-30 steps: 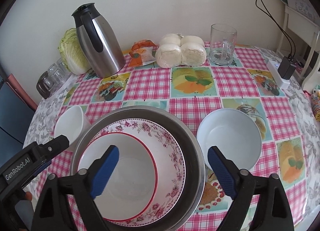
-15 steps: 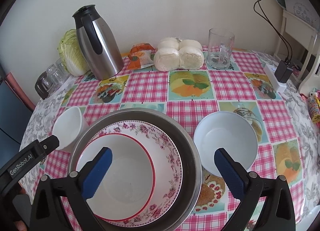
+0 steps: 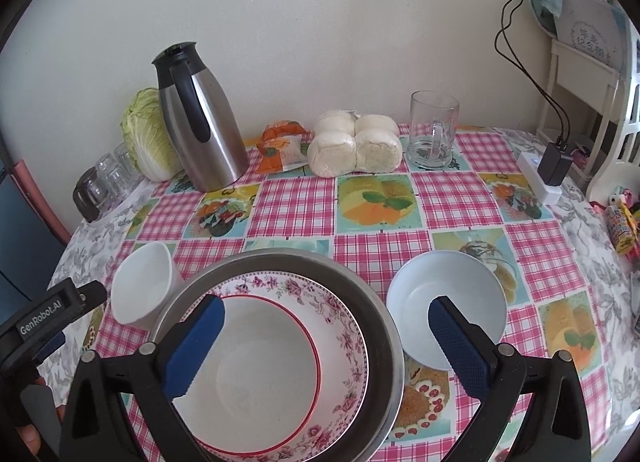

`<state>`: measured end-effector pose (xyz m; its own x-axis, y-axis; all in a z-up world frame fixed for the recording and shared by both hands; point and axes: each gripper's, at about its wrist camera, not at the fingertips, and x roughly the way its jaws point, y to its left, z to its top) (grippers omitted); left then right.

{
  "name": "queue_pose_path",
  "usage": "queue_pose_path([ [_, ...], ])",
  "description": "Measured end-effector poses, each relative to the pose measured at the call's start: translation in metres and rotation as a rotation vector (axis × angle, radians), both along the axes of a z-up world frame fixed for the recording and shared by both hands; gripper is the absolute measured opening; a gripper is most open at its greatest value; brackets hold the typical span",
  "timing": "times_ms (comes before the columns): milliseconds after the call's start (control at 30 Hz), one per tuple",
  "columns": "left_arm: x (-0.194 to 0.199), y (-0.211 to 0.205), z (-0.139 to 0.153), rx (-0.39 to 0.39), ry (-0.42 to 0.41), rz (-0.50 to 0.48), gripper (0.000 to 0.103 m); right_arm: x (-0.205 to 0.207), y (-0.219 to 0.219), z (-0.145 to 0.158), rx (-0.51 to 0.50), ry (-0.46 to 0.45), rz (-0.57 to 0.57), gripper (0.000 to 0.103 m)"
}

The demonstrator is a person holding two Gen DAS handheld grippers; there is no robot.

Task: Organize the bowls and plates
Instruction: 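Move both grippers toward the small white square bowl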

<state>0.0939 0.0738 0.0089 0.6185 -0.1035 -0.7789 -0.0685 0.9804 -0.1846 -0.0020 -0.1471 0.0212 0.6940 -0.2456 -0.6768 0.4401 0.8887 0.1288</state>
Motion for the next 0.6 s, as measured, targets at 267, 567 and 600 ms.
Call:
queue_pose_path([
  [267,0.014,0.02,0.006,-0.02,-0.04,0.049,0.103,-0.001,0.004,0.006,0.018,-0.036,0.004,0.103],
  [567,0.032,0.05,0.007,-0.123,-0.063,0.13,0.103,0.011,0.017,0.01,0.013,-0.027,0.032,0.103],
  [600,0.035,0.054,0.006,-0.127,-0.064,0.145,0.103,0.012,0.018,0.011,0.014,-0.027,0.033,0.103],
])
